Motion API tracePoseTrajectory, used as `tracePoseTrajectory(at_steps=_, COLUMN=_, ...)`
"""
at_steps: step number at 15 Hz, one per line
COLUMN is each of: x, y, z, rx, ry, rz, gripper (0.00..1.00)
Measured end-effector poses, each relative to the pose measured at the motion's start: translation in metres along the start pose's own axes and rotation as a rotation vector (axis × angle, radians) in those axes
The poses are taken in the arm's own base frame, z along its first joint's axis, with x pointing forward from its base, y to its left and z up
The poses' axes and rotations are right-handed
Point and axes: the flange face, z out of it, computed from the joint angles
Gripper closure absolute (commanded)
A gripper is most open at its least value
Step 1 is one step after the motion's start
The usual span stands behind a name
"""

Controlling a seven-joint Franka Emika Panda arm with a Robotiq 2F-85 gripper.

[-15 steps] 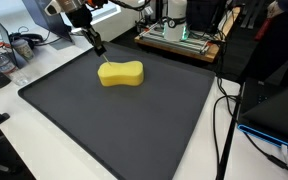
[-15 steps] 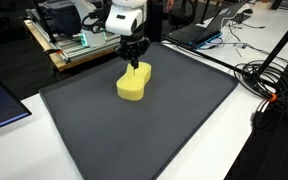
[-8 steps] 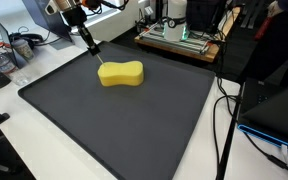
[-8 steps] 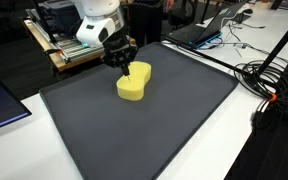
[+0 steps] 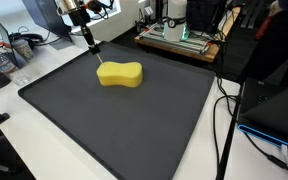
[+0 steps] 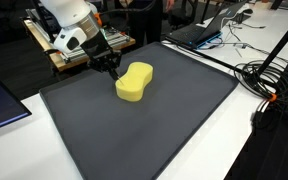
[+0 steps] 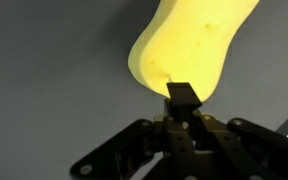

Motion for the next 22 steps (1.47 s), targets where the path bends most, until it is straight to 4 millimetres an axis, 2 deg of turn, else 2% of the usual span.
tracePoseTrajectory(at_steps=5, x=-0.024, y=0.046, z=-0.008, rx=0.123, ry=0.053, rz=0.098, gripper=0.97)
tracePoseTrajectory(at_steps=9, x=-0.044, y=0.074, z=-0.019, rx=0.235, ry=0.106, rz=0.147, gripper=0.97)
tracePoseTrajectory(at_steps=16, x=-0.082, y=0.118, z=-0.03, rx=0.186, ry=0.254, rz=0.339, gripper=0.97)
tracePoseTrajectory(at_steps=19, x=-0.106, y=0.125, z=-0.033, rx=0.172, ry=0.295, rz=0.401, gripper=0.97)
tracePoseTrajectory(at_steps=22, x=-0.13, y=0.114, z=-0.037, rx=0.175, ry=0.32, rz=0.419, gripper=0.97)
